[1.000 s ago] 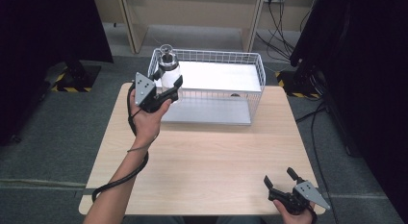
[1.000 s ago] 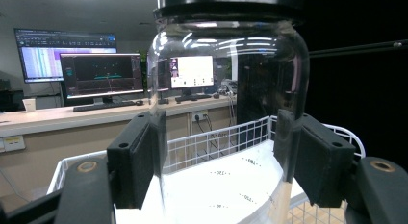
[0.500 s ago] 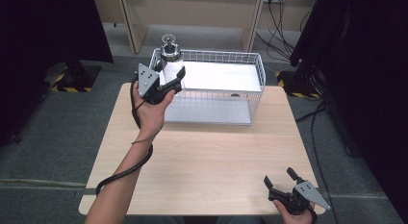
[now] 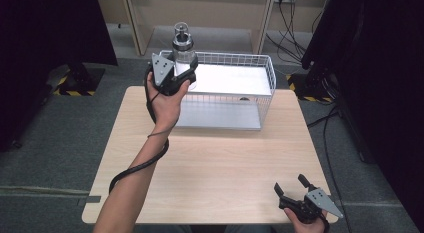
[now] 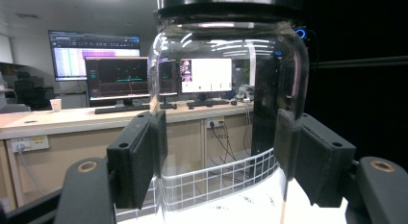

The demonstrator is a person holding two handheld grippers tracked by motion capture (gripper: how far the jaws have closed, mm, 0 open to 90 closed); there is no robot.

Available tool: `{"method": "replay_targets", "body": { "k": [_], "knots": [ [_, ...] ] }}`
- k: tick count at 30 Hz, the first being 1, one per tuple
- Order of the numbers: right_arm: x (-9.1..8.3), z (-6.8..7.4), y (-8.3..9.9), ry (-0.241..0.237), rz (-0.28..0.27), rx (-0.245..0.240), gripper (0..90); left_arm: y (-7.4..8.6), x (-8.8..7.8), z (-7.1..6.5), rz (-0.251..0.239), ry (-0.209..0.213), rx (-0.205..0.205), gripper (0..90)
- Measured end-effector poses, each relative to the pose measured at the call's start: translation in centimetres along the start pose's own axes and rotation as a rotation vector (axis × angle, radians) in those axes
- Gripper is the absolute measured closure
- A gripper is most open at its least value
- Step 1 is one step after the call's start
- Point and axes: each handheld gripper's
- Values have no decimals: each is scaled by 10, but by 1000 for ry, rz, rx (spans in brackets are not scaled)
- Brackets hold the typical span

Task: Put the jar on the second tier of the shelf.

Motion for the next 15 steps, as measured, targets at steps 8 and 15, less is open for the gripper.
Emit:
{"method": "replay_targets", "body": {
  "k": [8,15],
  "knots": [
    [0,0,0,-3,-1,0,36,-5,20,1,12,-26,-4,313],
    [0,0,0,-4,-2,1,36,-6,37,2,35,-37,-4,313]
  ]
}}
Point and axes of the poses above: each handheld gripper's, and its own axes: x roughly forward along the jaws, y roughly out of its underside, z roughly to its left, and after that the axes turned 4 degrees about z, right-handed
